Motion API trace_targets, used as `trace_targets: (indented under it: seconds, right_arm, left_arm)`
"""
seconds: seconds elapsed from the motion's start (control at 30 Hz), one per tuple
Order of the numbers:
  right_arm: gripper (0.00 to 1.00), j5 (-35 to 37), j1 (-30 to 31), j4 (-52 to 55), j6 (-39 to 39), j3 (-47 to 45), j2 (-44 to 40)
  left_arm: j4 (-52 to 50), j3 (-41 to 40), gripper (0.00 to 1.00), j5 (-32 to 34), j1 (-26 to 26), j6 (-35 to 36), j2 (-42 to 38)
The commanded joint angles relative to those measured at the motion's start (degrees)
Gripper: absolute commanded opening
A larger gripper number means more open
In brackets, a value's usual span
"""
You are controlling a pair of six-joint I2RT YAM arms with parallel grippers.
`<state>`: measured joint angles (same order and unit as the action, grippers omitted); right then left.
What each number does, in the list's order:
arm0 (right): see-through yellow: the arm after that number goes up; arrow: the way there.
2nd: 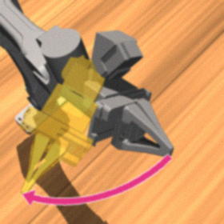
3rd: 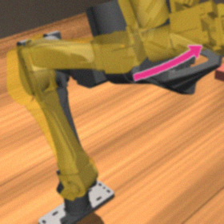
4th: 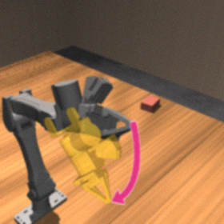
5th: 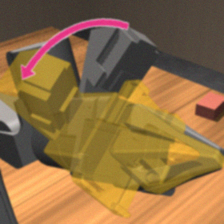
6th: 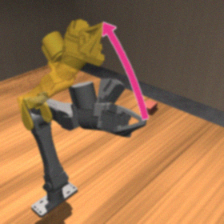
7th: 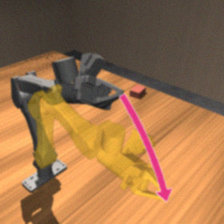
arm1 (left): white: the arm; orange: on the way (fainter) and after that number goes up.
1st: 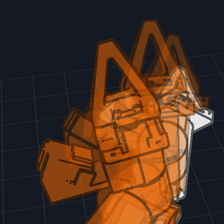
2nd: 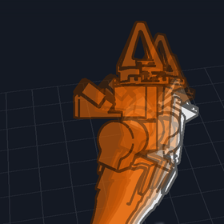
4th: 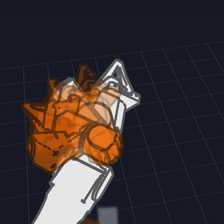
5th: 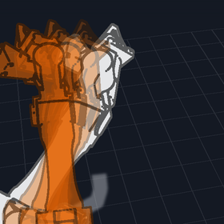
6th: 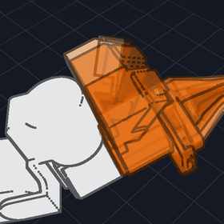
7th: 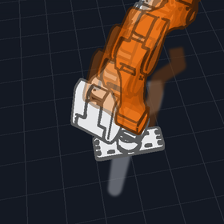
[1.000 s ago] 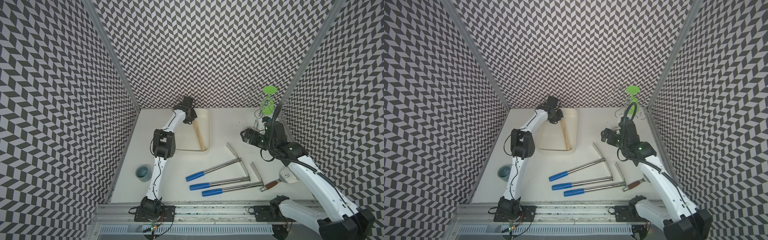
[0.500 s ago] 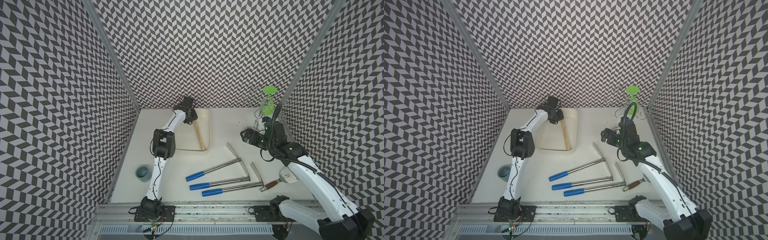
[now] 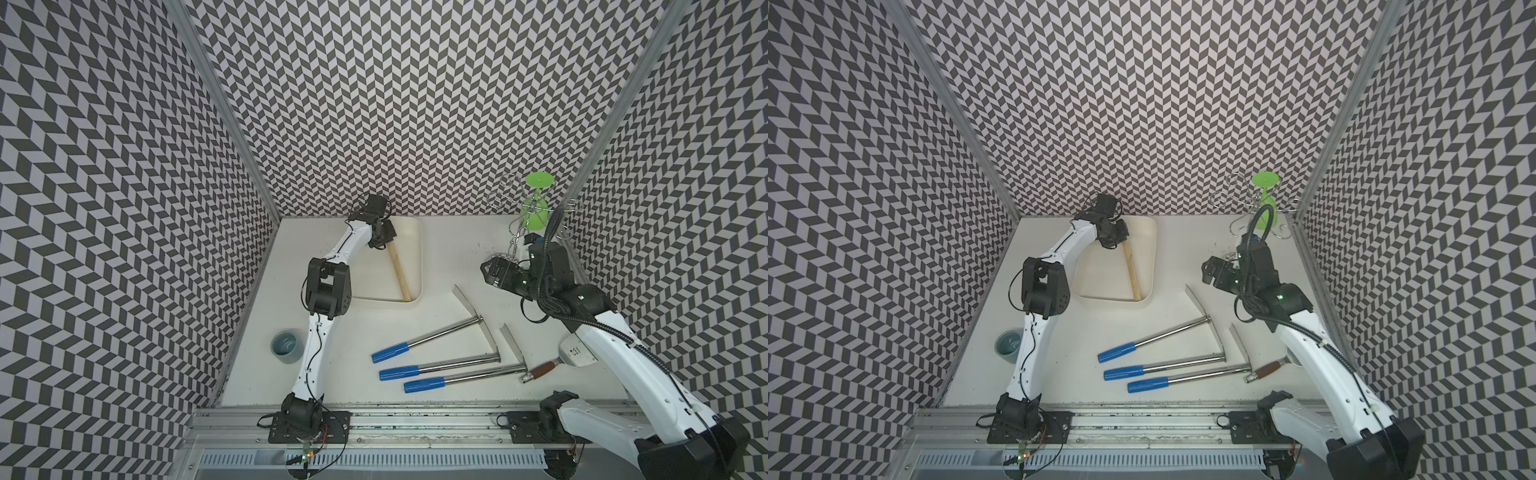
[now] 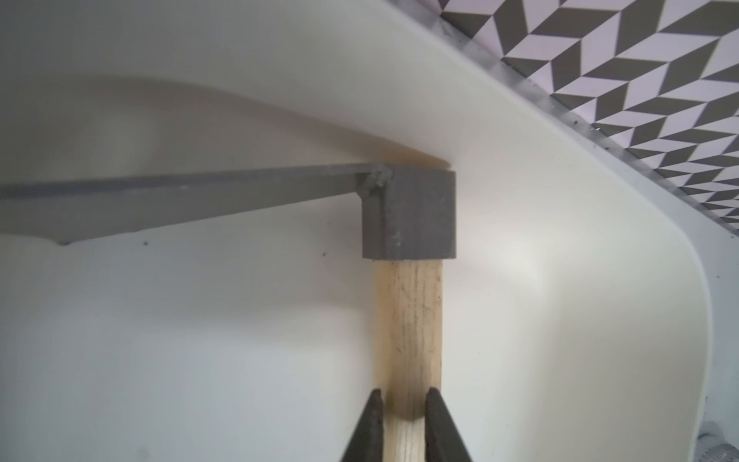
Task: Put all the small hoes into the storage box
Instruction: Place the hoe in the storage box.
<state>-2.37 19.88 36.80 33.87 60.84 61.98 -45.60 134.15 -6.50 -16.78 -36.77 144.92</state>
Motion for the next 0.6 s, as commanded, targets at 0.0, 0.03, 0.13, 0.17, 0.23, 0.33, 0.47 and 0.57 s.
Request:
trace_targets:
  seconds: [0.0,0.03,0.13,0.17,0.23,0.33,0.47,0.57]
  right_arm:
    - [0.97,0.25,0.42,-2.55,-0.29,-0.15,0.08]
    - [0.97,0.26,0.42,-2.58,-0.25,-0.19,0.08]
    - [0.97,0.20,0.42,-2.56,-0.29,-0.11,0.16]
    - [0.97,0.22,0.42,-2.57,-0.36,-0.03,0.16]
    - [0.97,0.26,0.42,-2.61,-0.38,0.06,0.16]
    - [0.97,0.23,0.42,-2.46,-0.38,0.07,0.08]
    - [0.97,0.06,0.43,-2.46,-0.29,0.24,0.03]
    - [0.97,-0.30,0.47,-2.60,-0.20,0.33,0.15]
  left_arm:
    - [-0.95,-1.57,0.14,-0.53,-0.63,0.56,2.81]
    - [-0.98,-1.69,0.13,-0.57,-0.63,0.65,2.83]
    - [-1.24,-2.22,0.12,-0.54,-0.61,0.78,2.75]
    - [-1.15,-2.40,0.12,-0.59,-0.63,0.87,2.59]
    - [-1.00,-2.64,0.16,-0.47,-0.62,1.08,1.78]
    - [-0.85,-2.41,0.29,-0.43,-0.63,1.35,-0.68]
    - [-0.35,-1.70,0.44,-0.74,-0.80,2.20,-6.11]
    - [-0.10,-1.54,0.49,-0.54,-1.06,3.44,-11.80]
